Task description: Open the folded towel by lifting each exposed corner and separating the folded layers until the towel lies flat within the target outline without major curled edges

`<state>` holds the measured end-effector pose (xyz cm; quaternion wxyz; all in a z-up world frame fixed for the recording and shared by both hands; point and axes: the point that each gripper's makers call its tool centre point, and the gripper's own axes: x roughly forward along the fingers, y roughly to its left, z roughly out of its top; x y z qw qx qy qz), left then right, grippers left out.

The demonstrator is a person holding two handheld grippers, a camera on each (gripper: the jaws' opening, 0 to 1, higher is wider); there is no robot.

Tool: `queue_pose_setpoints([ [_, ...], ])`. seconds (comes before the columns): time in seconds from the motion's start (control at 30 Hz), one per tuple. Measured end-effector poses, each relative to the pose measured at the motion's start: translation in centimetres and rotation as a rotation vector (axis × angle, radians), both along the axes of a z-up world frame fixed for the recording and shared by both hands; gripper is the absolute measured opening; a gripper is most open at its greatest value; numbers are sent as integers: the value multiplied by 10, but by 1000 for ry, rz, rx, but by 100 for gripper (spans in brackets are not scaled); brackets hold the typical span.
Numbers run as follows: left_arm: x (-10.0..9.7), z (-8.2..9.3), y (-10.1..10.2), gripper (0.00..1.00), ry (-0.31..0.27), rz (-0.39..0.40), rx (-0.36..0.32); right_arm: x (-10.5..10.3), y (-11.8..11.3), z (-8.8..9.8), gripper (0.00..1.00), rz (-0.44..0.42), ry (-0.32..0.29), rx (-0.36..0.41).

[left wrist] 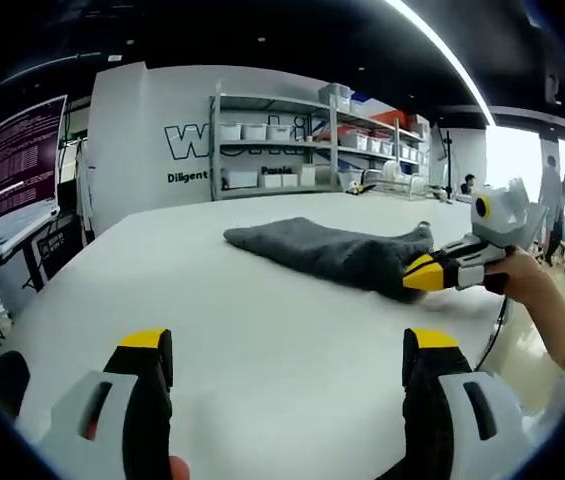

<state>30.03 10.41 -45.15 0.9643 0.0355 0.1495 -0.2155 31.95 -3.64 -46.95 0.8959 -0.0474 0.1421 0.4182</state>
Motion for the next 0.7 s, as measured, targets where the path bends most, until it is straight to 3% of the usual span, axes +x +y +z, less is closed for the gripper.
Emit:
queue_pose_setpoints([
  [0.27, -12, -3, 31, 94, 6, 57, -2, -5, 89, 1, 1, 134, -13, -8],
  [0.37, -16, -3, 39, 94, 5, 71, -3, -1, 102, 5, 0, 144, -12, 14],
  [0.53, -21, -3, 42, 94, 5, 75, -1, -13, 98, 8, 2, 155, -17, 20],
  [0.7, -19, -6, 32, 94, 6, 55, -8, -32, 50, 29, 9, 53, -27, 122],
])
